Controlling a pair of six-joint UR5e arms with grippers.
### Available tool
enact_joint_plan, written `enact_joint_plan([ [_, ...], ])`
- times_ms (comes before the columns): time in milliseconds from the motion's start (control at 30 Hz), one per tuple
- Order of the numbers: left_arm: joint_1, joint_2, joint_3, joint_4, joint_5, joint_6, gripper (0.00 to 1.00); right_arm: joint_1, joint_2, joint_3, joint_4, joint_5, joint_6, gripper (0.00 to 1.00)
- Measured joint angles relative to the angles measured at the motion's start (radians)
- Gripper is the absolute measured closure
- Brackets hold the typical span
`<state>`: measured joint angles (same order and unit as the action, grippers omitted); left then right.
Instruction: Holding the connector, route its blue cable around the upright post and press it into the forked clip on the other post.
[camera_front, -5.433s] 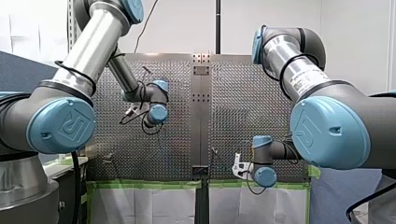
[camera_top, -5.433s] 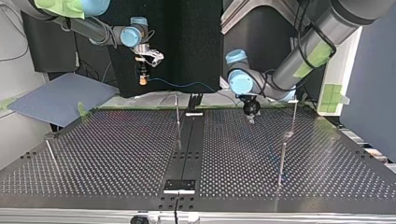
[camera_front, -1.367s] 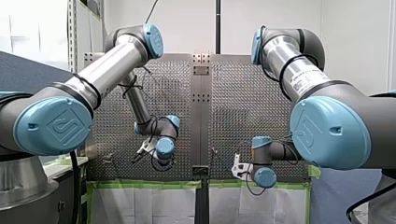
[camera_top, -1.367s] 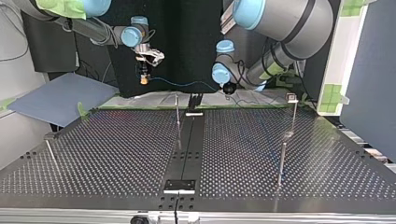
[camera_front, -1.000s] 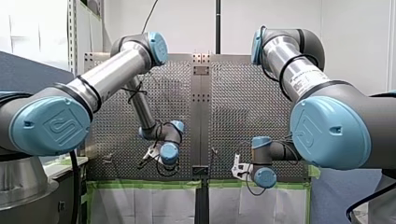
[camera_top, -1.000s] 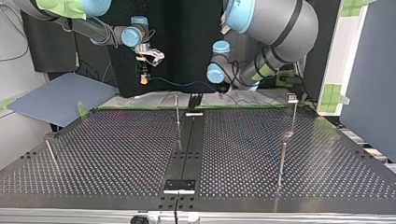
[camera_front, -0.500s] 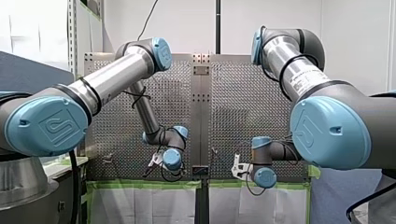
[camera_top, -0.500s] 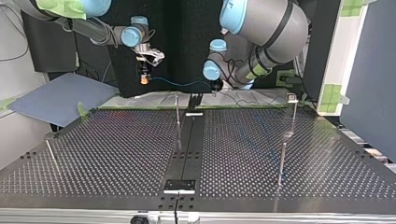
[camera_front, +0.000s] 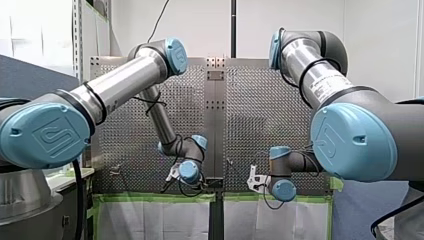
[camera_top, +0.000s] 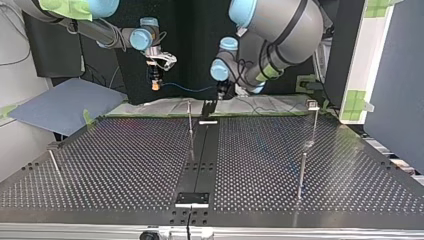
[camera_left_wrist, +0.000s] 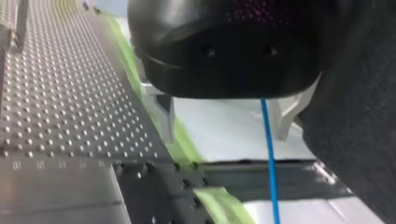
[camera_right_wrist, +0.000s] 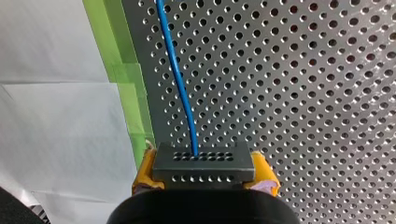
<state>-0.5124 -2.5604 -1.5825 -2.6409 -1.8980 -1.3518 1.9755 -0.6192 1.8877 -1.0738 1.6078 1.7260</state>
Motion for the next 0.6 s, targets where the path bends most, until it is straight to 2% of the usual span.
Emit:
enact_joint_plan([
  [167, -0.016, 0.000, 0.000, 0.001, 0.034, -0.045, 0.00, -0.006, 0.000, -0.002, -0.002, -0.019, -0.006, 1.00],
  [467, -0.037, 0.001, 0.000, 0.058, 0.114, -0.126, 0.00, -0.012, 0.000, -0.008, -0.001, -0.094, -0.027, 1.00],
  [600, -0.044, 0.001, 0.000, 0.095, 0.133, -0.164, 0.00, -0.012, 0.001, -0.010, 0.000, -0.130, -0.031, 1.00],
])
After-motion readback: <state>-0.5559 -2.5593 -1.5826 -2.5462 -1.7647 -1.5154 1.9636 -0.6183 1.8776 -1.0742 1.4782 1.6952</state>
